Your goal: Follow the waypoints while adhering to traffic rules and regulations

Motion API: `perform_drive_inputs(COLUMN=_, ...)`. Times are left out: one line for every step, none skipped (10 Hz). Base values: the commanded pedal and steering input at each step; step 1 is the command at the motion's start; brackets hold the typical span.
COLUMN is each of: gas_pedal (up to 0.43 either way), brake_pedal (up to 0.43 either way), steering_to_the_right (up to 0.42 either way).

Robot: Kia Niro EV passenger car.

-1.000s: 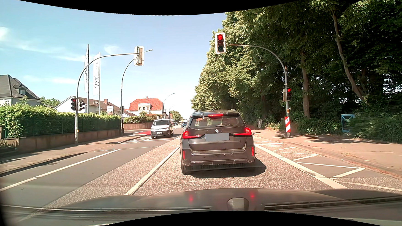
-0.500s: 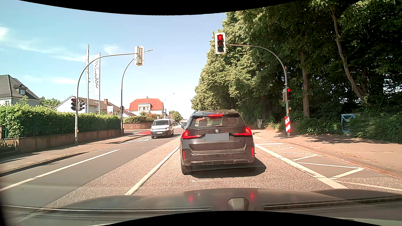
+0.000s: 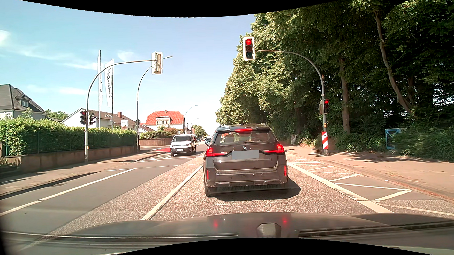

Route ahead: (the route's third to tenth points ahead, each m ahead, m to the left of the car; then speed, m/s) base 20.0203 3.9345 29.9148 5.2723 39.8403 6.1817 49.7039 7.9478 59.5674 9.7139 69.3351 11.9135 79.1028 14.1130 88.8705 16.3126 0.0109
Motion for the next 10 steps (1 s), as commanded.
perform_drive_inputs(gas_pedal=0.000, brake_pedal=0.006, steering_to_the_right=0.001)
perform_drive_inputs(gas_pedal=0.000, brake_pedal=0.006, steering_to_the_right=0.001)
perform_drive_inputs(gas_pedal=0.000, brake_pedal=0.006, steering_to_the_right=0.001)
perform_drive_inputs(gas_pedal=0.000, brake_pedal=0.006, steering_to_the_right=0.001)
perform_drive_inputs(gas_pedal=0.000, brake_pedal=0.006, steering_to_the_right=0.001)
perform_drive_inputs(gas_pedal=0.000, brake_pedal=0.006, steering_to_the_right=0.001)
perform_drive_inputs(gas_pedal=0.000, brake_pedal=0.006, steering_to_the_right=0.001)
perform_drive_inputs(gas_pedal=0.000, brake_pedal=0.006, steering_to_the_right=0.001)
perform_drive_inputs(gas_pedal=0.000, brake_pedal=0.006, steering_to_the_right=0.001)
perform_drive_inputs(gas_pedal=0.000, brake_pedal=0.006, steering_to_the_right=0.001)
